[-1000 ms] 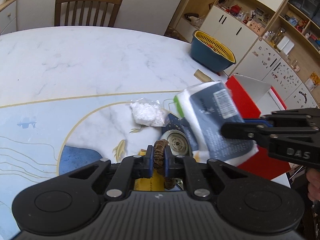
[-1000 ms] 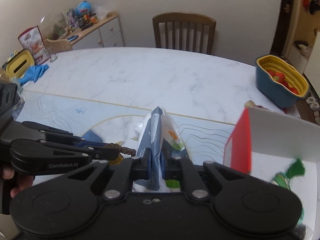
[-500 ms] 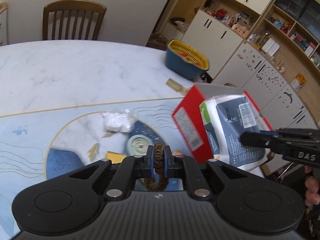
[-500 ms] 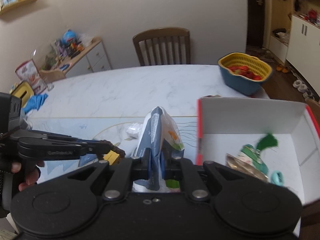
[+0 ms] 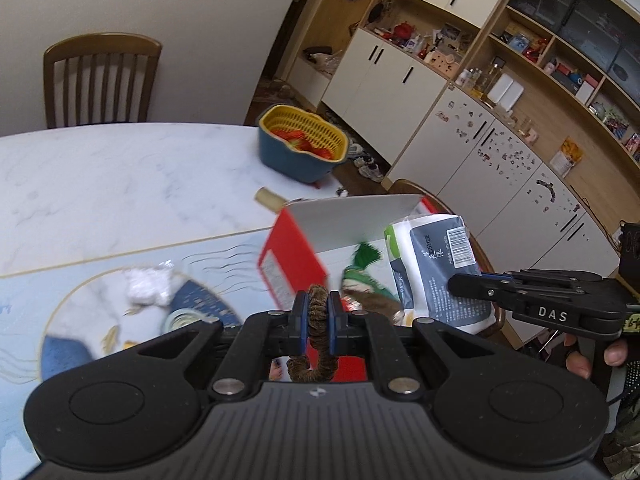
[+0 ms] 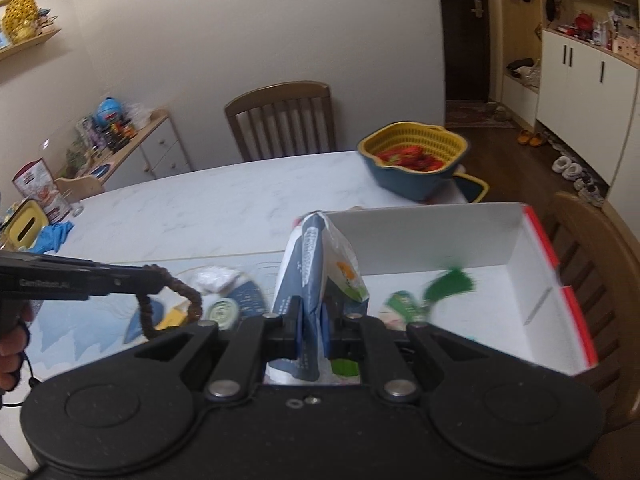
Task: Organize objects
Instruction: 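Carry the packet and rope toward the red box with both tools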
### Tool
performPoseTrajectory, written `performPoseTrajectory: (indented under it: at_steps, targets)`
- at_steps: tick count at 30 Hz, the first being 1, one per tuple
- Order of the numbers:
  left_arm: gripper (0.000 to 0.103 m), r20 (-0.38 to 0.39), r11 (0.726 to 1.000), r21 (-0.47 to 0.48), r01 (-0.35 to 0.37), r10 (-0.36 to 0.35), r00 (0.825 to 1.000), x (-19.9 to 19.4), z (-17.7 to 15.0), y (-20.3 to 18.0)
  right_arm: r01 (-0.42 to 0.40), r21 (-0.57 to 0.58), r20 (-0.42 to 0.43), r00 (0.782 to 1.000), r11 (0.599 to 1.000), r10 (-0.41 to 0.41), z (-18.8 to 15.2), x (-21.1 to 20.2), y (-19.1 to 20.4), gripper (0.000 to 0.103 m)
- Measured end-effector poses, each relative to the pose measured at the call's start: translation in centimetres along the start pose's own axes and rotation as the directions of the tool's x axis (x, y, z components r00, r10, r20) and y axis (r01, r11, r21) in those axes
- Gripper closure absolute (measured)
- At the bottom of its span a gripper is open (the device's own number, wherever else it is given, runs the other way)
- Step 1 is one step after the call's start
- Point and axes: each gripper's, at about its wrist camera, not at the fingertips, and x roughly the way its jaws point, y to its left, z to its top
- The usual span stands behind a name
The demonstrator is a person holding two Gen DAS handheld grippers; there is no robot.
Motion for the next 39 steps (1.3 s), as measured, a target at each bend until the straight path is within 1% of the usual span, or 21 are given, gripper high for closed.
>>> performPoseTrajectory:
  at_steps: [11,15,19,26,32,35,39]
  targets:
    - [0.094,0.012,0.999,0.037,0.008,-0.009,1.0,4.6,2.3,-6.1,0.083,0.028,0.021,0.996,0.996,-0.084,0.3,-1.4,-8.0,0.096]
    - [0.094,-0.005,0.999,0.036,0.014,-0.014,1.0,6.9,2.8,-7.9,0.101,0.022,0.013,0.995,0.995,-0.101,0.2,-1.2,-10.2,0.096]
    - [0.094,-0.037,0.999,0.028,0.021,-0.02,0.999,9.8,3.2,-9.2,0.117,0.001,-0.016,0.993,0.993,-0.117,0.0,-0.5,-12.1,0.095]
    - [0.094,-0.08,1.0,0.018,0.015,-0.014,0.997,14.5,4.2,-10.6,0.116,-0.082,-0.091,0.988,0.99,-0.123,-0.6,2.3,-12.9,0.095]
    - [0.094,-0.114,1.0,0.014,0.014,-0.012,0.993,18.4,4.9,-11.5,0.101,-0.152,-0.125,0.985,0.983,-0.12,-0.7,4.0,-12.9,0.095]
    - [0.094,-0.131,1.0,0.02,0.014,-0.011,0.991,20.2,5.2,-11.9,0.091,-0.169,-0.138,0.984,0.981,-0.115,-0.6,4.8,-12.7,0.095]
    - [0.094,-0.159,1.0,0.016,0.005,-0.002,0.987,22.4,5.2,-11.9,0.088,-0.162,-0.158,0.981,0.983,-0.113,-0.2,5.9,-13.0,0.095]
